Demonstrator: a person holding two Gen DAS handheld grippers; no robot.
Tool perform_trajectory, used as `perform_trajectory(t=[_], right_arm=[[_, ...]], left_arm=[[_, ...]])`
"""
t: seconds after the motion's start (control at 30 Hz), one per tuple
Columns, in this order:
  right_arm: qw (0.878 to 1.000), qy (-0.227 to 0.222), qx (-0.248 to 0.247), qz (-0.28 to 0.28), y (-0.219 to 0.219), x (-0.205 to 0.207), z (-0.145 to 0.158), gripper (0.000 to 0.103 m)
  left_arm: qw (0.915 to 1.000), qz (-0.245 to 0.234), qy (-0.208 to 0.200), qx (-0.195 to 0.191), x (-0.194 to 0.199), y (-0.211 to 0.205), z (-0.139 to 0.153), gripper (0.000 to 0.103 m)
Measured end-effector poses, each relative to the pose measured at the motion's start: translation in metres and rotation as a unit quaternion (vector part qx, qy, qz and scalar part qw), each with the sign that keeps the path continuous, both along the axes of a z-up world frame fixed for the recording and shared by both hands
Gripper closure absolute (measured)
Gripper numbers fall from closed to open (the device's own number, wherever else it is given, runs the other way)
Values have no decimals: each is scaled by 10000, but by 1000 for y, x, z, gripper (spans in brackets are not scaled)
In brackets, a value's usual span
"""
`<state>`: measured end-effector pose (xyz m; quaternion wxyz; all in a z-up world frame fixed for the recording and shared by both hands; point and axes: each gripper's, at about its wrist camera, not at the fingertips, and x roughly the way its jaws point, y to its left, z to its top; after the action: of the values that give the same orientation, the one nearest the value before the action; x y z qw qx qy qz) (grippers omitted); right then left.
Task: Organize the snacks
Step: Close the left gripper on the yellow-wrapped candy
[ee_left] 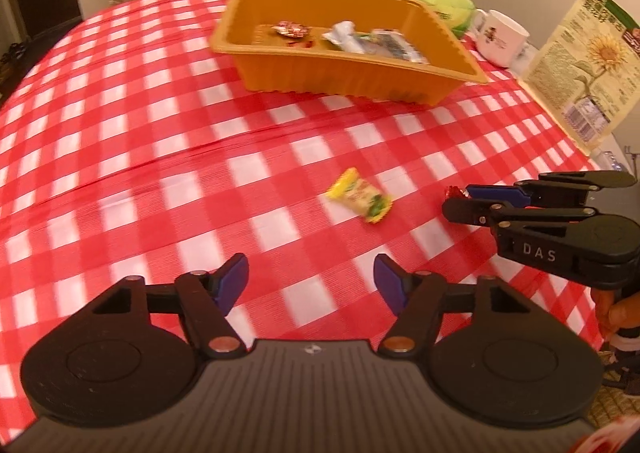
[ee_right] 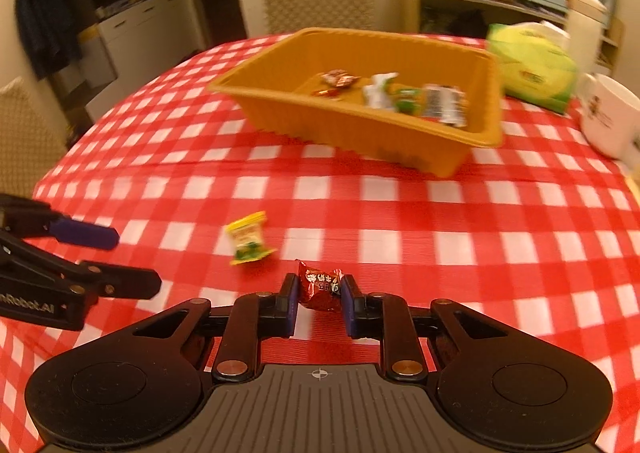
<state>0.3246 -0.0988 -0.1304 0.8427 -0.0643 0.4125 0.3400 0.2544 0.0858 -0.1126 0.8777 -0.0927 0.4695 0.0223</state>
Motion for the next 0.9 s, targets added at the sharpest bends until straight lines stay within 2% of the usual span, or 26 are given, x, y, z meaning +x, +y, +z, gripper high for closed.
perform_trajectory(t=[0.2, 0.33, 0.4, 0.47, 0.63, 0.9], right_arm=[[9995, -3, 28, -328, -22, 6, 6, 80], [9988, 26, 32, -494, -36, 7, 7, 80], [9984, 42, 28, -561, -42, 7, 8, 80], [9980, 61, 29, -628, -47, 9, 7, 80], [9970, 92, 26, -763, -59, 9, 6, 80], [9967, 123, 17, -800, -65, 9, 5, 80]], left_arm=[[9994, -270, 5, -204, 27, -19, -7, 49], [9990, -405, 12, -205, 42, -30, -14, 55], [9988, -439, 21, -201, 49, -33, -18, 62], [9987, -473, 2, -211, 55, -34, -21, 64], [9988, -485, -38, -72, 66, -36, -24, 66], [9983, -526, -87, 240, 74, -40, -24, 81]])
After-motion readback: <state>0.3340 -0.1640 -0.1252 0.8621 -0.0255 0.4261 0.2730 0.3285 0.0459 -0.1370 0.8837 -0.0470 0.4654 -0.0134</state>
